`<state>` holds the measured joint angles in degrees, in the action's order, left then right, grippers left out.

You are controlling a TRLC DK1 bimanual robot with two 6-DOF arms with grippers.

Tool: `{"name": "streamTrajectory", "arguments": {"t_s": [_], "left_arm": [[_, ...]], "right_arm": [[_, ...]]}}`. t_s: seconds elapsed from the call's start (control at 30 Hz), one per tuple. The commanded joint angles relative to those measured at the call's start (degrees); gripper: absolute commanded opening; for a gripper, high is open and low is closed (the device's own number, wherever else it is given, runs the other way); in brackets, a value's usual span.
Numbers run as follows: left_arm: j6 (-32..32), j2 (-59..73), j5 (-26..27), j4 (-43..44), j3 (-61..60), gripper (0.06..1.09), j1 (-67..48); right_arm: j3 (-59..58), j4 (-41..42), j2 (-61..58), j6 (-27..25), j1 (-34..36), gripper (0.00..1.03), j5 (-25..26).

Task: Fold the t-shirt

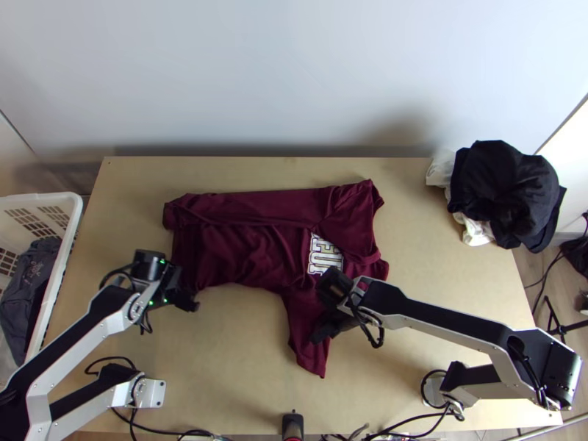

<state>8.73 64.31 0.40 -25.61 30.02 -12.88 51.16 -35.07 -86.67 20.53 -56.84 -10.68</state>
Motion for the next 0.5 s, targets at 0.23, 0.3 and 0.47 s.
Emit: {"name": "streamTrajectory", "arguments": {"t_s": [0.23,0.3,0.47], "left_arm": [[-8.4,1.8,-0.8,9.4,-1.1,0.08,-4.6],[-9.3,0.9,-1.3,9.4,-0.2,0.1,-3.8],[-10.0,-6.6,-1.5,7.8,1.2,0.1,-1.5]], "right_arm": [[0.7,-0.2,-0.3,0.0,0.0,0.03,0.2],[0.6,-0.2,-0.3,0.0,0.0,0.03,0.2],[1.0,-0.2,0.0,0.0,0.3,0.03,0.3]]}}
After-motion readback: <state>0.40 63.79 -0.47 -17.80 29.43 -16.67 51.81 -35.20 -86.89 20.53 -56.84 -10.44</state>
